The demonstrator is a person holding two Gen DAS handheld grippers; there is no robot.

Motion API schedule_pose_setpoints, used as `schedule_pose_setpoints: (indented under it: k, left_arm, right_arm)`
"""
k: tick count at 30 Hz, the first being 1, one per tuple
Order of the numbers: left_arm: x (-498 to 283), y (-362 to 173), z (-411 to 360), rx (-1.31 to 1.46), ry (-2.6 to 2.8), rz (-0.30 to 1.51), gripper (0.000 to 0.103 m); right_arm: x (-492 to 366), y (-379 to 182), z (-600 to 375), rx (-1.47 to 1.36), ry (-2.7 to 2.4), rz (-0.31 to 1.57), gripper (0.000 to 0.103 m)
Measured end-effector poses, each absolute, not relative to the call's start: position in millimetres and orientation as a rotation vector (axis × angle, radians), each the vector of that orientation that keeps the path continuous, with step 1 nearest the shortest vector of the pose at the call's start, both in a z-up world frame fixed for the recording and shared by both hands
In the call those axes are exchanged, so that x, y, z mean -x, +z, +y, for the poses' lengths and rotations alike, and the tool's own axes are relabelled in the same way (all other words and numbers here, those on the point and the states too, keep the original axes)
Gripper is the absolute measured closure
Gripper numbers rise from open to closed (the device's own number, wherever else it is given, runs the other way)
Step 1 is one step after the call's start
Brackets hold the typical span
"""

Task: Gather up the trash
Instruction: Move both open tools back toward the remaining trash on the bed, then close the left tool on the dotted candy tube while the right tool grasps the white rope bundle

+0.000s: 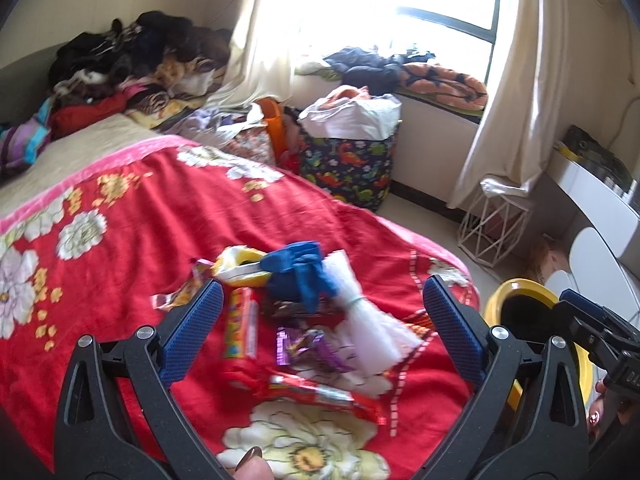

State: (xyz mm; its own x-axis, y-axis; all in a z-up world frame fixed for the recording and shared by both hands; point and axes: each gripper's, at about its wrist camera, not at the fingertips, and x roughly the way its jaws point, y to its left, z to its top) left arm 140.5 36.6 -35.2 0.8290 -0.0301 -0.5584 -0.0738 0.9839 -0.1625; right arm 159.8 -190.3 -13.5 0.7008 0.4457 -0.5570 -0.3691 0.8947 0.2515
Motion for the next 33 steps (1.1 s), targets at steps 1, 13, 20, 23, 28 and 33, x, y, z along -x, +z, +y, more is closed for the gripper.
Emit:
schedule_pose_setpoints:
  k: [1, 13, 20, 23, 28, 33]
  left_arm:
    - [-141.3, -36.9, 39.5, 0.187, 0.031, 0.596, 0.011]
    - [-141.5, -65.4, 83.7, 0.245, 0.1, 0.663, 0.011]
    - [-143.1, -81.0, 98.6, 0.304, 0.081, 0.716, 0.029]
    - [-146.4, -88.7, 103.9, 0.34, 0.07, 0.747, 0.039]
    - [-153.4, -100.2, 105.1, 0.389, 0.039, 0.789, 0.06]
    - [-158.3, -111.0, 107.7, 0.432, 0.034, 0.826, 0.069]
  right_arm:
    - [-162.0, -14.3, -185.7, -0.117, 0.464, 0.656, 0.02]
    - [-191.4, -36.0, -136.6, -0.04, 0.544, 0.729, 0.02]
    - [-204.7, -55.6, -112.1, -0.024, 0.567, 0.784, 0.02]
    - [-210.2, -62.8, -102.5, -0.003, 0.577, 0.808, 0.021]
    - [-222.2, -77.6, -91.1, 0.008, 0.589, 0.858, 0.03]
    - [-234.6, -95.5, -83.1, -0.016, 0.6, 0.918, 0.041]
